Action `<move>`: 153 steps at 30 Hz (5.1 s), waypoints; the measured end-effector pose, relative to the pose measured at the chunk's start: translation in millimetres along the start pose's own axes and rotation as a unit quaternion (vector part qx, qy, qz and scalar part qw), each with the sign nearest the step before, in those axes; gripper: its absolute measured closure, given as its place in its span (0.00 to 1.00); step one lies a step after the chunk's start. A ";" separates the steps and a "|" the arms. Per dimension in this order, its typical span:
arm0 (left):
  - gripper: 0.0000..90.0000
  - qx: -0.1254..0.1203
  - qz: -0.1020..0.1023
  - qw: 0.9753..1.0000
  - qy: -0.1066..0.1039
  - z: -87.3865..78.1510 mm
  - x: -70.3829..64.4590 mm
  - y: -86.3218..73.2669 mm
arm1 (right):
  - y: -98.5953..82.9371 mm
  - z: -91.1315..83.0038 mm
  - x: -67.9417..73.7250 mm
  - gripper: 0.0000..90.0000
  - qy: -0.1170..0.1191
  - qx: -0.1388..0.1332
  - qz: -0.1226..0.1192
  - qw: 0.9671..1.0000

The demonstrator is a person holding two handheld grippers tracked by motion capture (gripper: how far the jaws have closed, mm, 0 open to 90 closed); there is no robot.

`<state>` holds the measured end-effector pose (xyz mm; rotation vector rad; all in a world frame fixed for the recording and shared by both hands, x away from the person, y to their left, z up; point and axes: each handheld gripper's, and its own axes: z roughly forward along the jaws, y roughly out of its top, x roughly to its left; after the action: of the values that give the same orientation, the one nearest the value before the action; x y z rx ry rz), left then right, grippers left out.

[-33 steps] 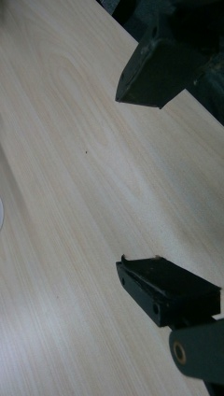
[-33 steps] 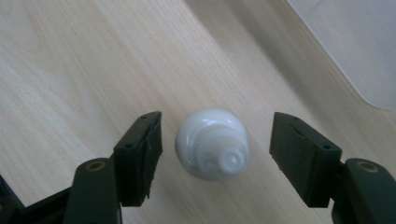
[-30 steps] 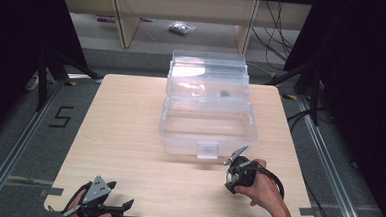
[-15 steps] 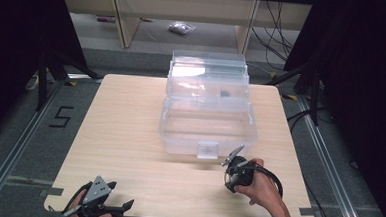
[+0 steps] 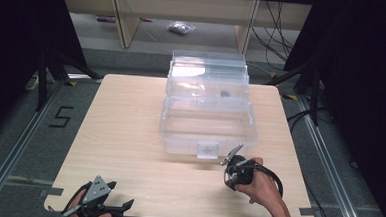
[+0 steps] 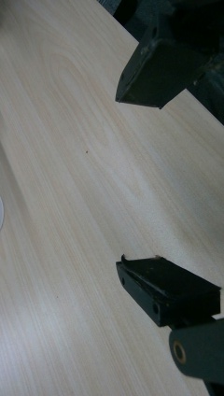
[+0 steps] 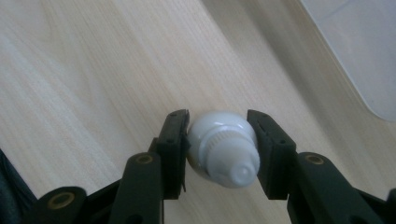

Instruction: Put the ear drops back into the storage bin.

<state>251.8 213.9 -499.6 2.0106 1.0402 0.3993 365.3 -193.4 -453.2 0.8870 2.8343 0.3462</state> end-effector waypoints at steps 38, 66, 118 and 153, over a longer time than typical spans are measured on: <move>0.17 0.004 0.003 1.000 -0.001 -0.3 0.5 0.3 | 3.0 -45.7 -29.1 0.67 0.001 -0.013 -0.003 1.000; 0.17 0.007 0.007 1.000 0.005 -0.2 1.7 0.1 | 26.7 -86.4 -43.9 0.67 0.003 -0.013 -0.016 1.000; 0.17 0.009 0.006 1.000 0.003 -0.9 2.1 0.5 | 89.1 -54.2 -134.1 0.67 0.005 0.032 0.071 0.997; 0.17 0.002 0.000 1.000 -0.007 -1.0 0.5 0.7 | 100.1 0.1 -147.8 0.67 0.022 0.082 0.125 0.989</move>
<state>251.9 214.7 -498.5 2.0134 1.0342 0.3834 539.8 -198.7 -415.9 1.2883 2.8262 0.1632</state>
